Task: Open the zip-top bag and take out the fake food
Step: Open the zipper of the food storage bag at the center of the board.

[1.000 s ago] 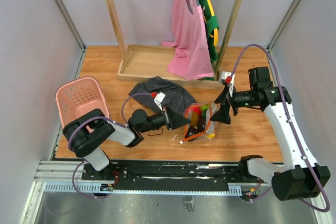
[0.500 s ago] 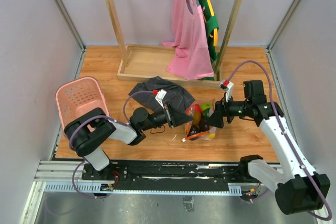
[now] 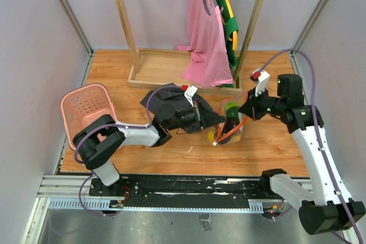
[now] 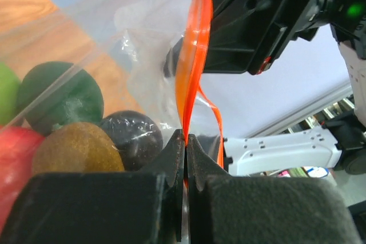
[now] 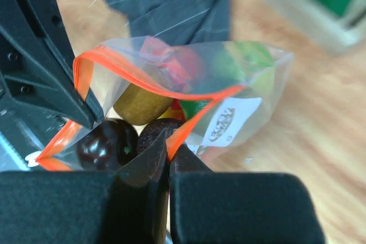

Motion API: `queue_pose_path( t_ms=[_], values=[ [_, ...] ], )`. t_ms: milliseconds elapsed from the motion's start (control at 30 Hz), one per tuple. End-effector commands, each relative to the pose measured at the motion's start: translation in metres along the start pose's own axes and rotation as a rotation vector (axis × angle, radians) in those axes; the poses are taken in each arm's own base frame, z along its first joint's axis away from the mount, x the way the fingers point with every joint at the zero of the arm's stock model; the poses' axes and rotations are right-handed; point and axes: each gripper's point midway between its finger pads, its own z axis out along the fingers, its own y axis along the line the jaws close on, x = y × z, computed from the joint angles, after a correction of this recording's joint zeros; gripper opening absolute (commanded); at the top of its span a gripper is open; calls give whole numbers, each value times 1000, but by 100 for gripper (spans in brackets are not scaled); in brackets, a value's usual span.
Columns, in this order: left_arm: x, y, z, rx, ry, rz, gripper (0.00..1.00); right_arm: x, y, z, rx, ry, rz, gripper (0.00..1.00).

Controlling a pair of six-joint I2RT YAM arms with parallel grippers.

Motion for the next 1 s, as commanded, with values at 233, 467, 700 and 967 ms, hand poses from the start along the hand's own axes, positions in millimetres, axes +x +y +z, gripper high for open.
queue_pose_path(
  t_ms=[233,467,700,967],
  values=[
    [0,-18,40,63,66,37,0,-51,0,-48,66,-73,-258,1],
    [40,34,-18,-128,54,-52,0,23,16,47,-181,150,-256,1],
    [60,60,-71,-254,-3,-125,0,30,34,76,-331,177,-225,1],
    [52,100,-93,-558,-10,-30,1,22,68,79,-535,119,-234,1]
  ],
)
